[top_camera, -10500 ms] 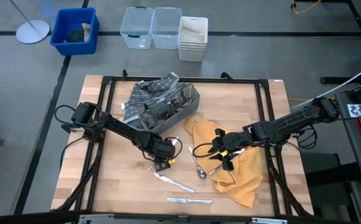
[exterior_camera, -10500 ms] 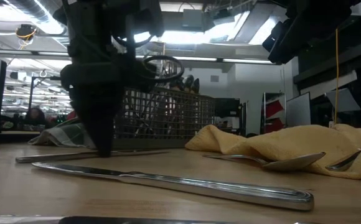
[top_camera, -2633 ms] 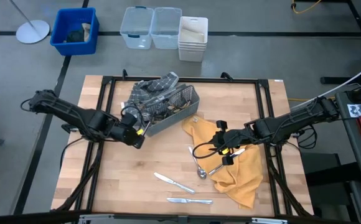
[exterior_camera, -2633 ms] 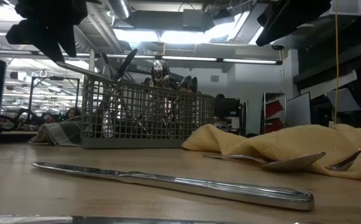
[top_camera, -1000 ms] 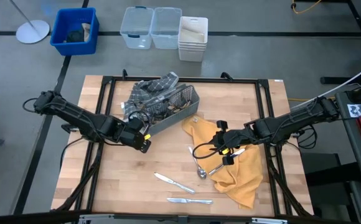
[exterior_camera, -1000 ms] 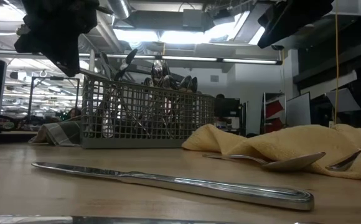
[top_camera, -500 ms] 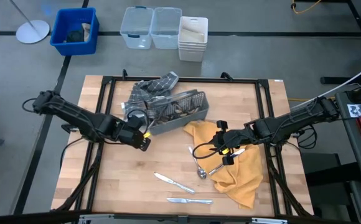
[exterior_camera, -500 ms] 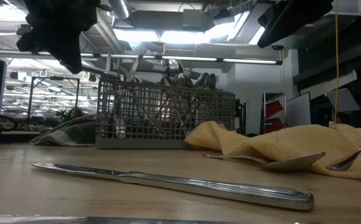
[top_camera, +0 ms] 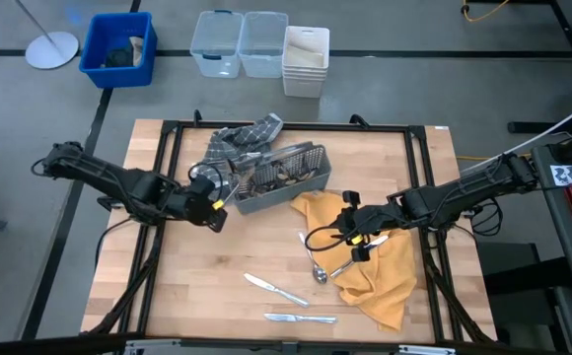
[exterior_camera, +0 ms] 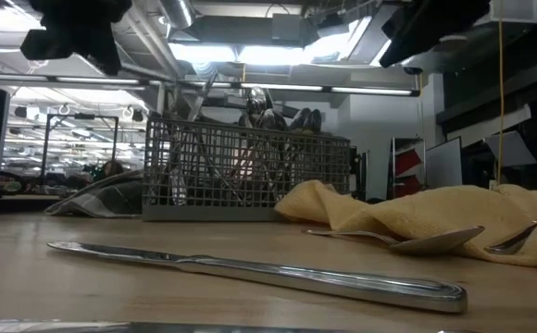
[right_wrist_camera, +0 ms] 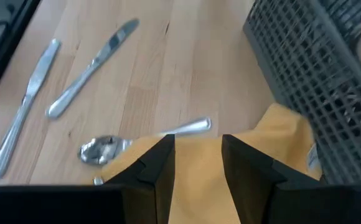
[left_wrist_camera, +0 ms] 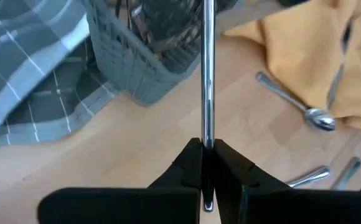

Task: Sort silverware
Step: Put the silver knife into the gray silverware basket

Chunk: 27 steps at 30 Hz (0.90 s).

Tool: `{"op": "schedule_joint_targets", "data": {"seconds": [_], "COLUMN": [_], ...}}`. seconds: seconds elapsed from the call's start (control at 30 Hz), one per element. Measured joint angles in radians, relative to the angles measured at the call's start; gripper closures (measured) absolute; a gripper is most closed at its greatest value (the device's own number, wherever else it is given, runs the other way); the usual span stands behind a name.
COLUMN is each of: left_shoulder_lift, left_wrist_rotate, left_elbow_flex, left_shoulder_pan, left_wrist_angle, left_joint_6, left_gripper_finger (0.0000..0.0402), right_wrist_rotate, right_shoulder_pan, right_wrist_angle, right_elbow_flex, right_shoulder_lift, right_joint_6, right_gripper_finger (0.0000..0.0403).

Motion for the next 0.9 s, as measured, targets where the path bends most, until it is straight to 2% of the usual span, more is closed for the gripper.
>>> {"op": "schedule_joint_targets", "data": {"seconds": [0.13,0.33,0.43,0.53,0.63,0.9], "left_shoulder_lift": [-0.044,-0.064,-0.055,-0.044,-0.042,-0.042], "left_wrist_rotate": [-0.067,-0.317,-0.426,-0.501,-0.52,-0.51], "left_elbow_flex": [0.0,0.0,0.0,-0.013,-0.05,-0.168], "left_shoulder_pan": [0.0,0.0,0.0,0.0,0.0,-0.016], "left_wrist_angle": [0.0,0.004,0.026,0.118,0.262,0.669], "left_joint_6": [0.066,0.225,0.28,0.367,0.484,0.749], "left_gripper_finger": [0.0395,0.0392,0.0393,0.0394,0.0392,0.0389], "right_wrist_rotate": [0.065,0.274,0.307,0.251,0.157,-0.209], "right_shoulder_pan": [0.0,-0.012,-0.05,-0.119,-0.201,-0.391], "right_wrist_angle": [0.083,0.266,0.378,0.498,0.601,0.944], "right_elbow_flex": [0.0,0.0,0.0,0.0,0.0,0.0], "right_shoulder_lift": [0.001,0.003,0.003,0.011,0.032,0.136], "right_joint_6": [0.0,-0.018,-0.044,-0.066,-0.085,-0.131], "right_gripper_finger": [0.0269,0.0269,0.0269,0.0269,0.0269,0.0269]}}
